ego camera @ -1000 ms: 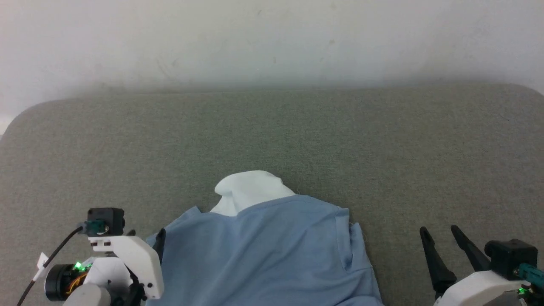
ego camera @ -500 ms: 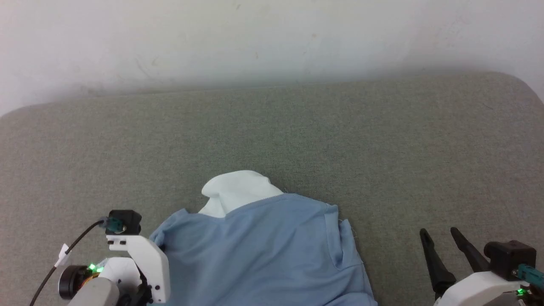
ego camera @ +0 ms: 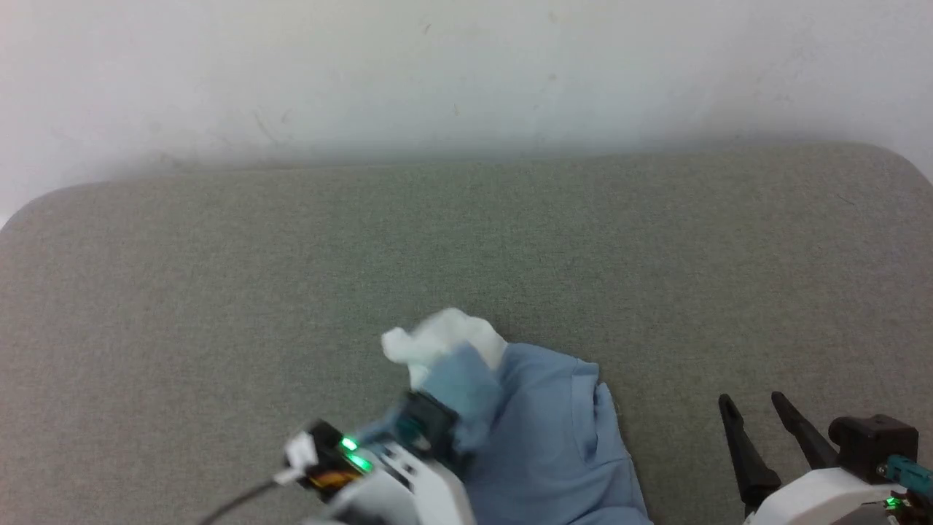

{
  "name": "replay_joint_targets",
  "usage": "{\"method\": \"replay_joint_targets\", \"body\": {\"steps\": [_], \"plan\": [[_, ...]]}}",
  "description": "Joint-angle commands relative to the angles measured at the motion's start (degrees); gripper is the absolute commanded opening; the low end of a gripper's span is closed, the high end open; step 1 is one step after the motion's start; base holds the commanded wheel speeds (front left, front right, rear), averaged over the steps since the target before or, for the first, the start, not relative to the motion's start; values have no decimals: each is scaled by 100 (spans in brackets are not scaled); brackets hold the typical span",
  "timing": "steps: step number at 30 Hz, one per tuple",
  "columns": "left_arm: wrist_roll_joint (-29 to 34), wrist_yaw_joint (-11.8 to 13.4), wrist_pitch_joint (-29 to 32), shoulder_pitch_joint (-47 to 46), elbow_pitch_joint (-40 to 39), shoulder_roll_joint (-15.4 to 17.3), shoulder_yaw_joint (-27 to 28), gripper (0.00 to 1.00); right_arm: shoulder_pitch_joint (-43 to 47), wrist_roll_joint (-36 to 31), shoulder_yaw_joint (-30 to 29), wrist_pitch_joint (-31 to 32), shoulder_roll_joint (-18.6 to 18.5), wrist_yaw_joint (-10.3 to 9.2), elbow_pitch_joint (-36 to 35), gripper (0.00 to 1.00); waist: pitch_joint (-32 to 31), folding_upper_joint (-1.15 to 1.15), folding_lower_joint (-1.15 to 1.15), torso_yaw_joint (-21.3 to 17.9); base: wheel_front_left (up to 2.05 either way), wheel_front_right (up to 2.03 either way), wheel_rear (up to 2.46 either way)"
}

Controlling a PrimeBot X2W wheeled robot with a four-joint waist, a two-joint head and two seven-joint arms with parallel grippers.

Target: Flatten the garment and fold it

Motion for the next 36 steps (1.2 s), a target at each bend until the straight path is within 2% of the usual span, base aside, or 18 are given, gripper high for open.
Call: {"method": "replay_joint_targets", "body": {"steps": [1,3,4,5,8,11,16,20,23,30,31,32,33,36], "plan": [[36,-138,109,151,30,-144,-273,0,-6,19,20,-24,14,-4,-34,100,11,0,0,3,0,0,0],[5,-300,228,271,166,-300,-611,0,-21,18,44,-21,14,-4,-39,100,15,0,0,-7,0,0,0],[-42,-367,264,339,248,-378,-737,25,-26,17,53,-21,14,-4,-38,100,17,0,0,-12,0,0,0],[-71,-416,262,392,320,-440,-830,100,-29,17,61,-22,14,-4,-37,100,19,0,0,-17,0,0,0],[-124,-496,162,474,402,-545,-952,100,-25,27,71,-30,14,-4,-27,100,6,0,0,-21,0,0,0],[-135,-444,-37,454,201,-557,-847,100,22,41,30,-46,14,-4,-10,100,-51,0,0,17,0,0,0],[-219,-321,-66,439,-457,-331,-553,100,109,72,12,-48,14,-4,13,100,-149,0,0,82,0,0,0],[-220,-159,200,467,-789,29,-323,100,126,98,36,-45,14,-4,-5,100,-195,0,0,110,0,0,0],[-313,-146,518,528,-792,285,-261,100,127,96,65,-40,14,-4,-6,100,-214,0,0,102,0,0,0],[-547,-322,1110,641,-782,522,-460,100,154,86,67,-36,14,-4,13,100,-232,0,0,55,0,0,0],[-565,-345,1154,645,-801,538,-484,65,162,87,62,-36,14,-4,17,100,-233,0,0,51,0,0,0],[-574,-364,1189,644,-820,555,-505,37,169,90,58,-38,14,-4,20,100,-236,0,0,49,0,0,0],[-581,-377,1217,644,-838,569,-522,0,177,92,54,-40,14,-4,24,100,-240,0,0,52,0,0,0],[-600,-397,1287,650,-856,608,-547,0,189,97,46,-40,14,-4,32,100,-246,0,0,60,0,0,0]]}}
